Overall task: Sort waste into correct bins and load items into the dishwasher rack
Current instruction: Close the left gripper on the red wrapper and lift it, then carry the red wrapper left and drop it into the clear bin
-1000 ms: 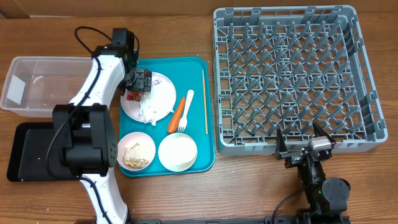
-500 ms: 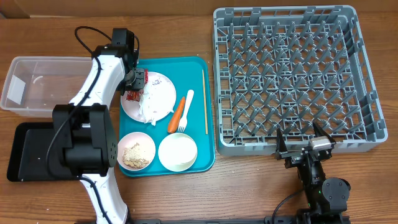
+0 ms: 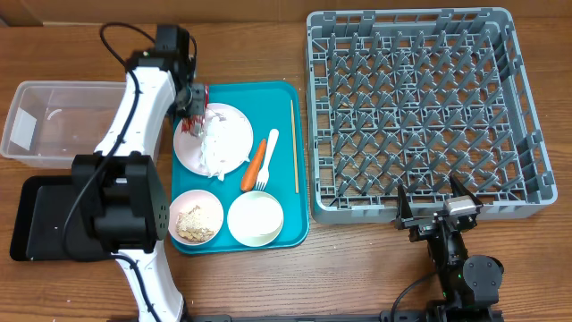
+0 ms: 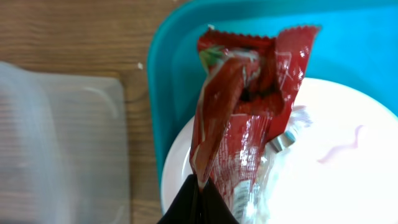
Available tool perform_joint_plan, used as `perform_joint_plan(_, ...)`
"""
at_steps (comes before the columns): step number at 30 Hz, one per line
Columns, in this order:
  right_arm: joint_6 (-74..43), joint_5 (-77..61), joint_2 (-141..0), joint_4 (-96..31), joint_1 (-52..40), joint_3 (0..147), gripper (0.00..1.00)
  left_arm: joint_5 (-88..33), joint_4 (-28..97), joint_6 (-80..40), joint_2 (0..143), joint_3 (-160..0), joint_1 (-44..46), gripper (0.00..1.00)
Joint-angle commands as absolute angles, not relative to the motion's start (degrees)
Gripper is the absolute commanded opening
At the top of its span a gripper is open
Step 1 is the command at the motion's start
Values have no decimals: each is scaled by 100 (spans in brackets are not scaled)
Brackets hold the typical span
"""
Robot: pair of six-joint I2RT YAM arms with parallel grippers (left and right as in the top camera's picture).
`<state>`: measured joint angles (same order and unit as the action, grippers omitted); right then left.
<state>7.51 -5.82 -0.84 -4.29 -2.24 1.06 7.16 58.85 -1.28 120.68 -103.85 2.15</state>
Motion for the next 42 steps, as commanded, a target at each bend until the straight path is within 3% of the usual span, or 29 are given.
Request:
perform_joint_plan(1, 755, -613, -16, -405, -196, 45, 100, 768, 6222, -150, 12110, -11113, 228, 4)
perform_joint_plan(7, 753, -611, -16, -405, -196, 45, 100, 832, 7159, -340, 12105, -12108, 222, 4)
perform_joint_plan(16, 755, -611, -16, -405, -196, 45, 100, 1684, 8226, -1769, 11935, -12713, 62, 4)
perform_joint_plan(27, 755, -611, -16, -405, -196, 45, 100, 1688, 8982, -2147, 11504, -12702, -1291, 4)
perform_joint_plan(42, 753, -611, -16, -405, -196, 45, 100, 1236, 7966, -1422, 11507, -11622, -3000, 4)
